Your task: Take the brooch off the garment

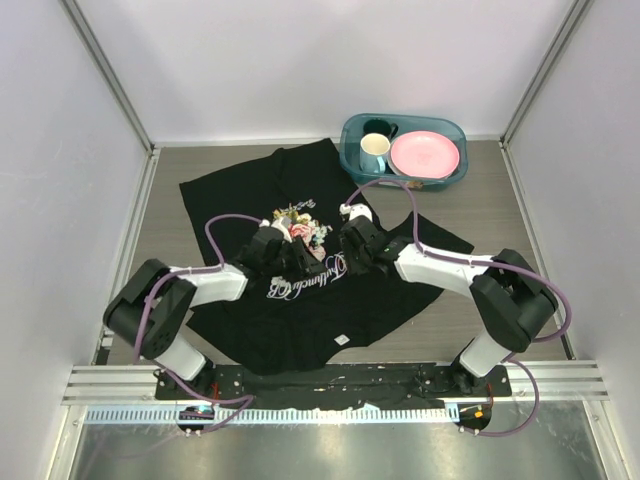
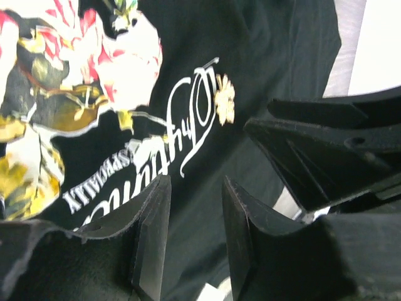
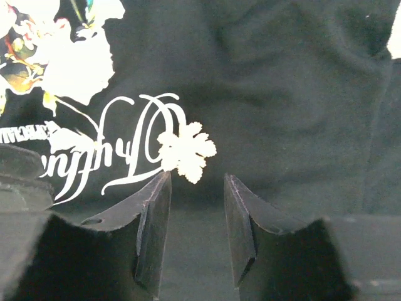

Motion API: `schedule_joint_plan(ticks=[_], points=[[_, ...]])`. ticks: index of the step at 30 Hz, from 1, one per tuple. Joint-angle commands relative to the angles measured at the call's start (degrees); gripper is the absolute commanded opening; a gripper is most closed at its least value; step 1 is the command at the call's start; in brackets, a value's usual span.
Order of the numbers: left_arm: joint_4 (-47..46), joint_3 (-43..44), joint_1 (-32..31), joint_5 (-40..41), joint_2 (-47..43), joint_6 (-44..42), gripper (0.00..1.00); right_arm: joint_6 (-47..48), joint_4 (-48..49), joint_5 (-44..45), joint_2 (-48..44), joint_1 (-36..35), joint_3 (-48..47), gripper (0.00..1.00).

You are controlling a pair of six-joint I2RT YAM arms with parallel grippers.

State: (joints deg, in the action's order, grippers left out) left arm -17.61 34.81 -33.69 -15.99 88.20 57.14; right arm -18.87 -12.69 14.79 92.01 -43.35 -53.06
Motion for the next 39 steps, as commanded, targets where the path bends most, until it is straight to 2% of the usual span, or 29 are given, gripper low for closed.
schedule_joint_plan(ticks=[1,5,12,16,28,39], points=[[-13.15,2.37,-0.76,6.05,3.72,0.68,0.41,2.35,5.56,5.42,-0.86,-0.77,1.55,0.44],[-18.59,1.93,-1.73,6.67,9.07,2.35,0.38,4.45,6.88,4.20,1.42,-0.94,1.20,0.44],[-24.05,-0.70,-2.69,5.62,11.64,2.45,0.37,4.46,9.08,2.09,2.03,-1.03,0.94,0.49],[-24.23,-0.88,-3.48,5.44,11.47,0.95,0.36,4.81,10.31,1.65,3.35,-1.12,1.03,0.52],[-23.97,-1.76,-4.89,6.67,11.02,-3.00,0.36,4.46,10.32,2.09,6.69,-1.21,0.76,0.53],[-21.68,-2.02,-5.86,8.16,9.62,-5.90,0.36,2.97,8.73,2.79,1.16,-1.21,1.03,0.56]])
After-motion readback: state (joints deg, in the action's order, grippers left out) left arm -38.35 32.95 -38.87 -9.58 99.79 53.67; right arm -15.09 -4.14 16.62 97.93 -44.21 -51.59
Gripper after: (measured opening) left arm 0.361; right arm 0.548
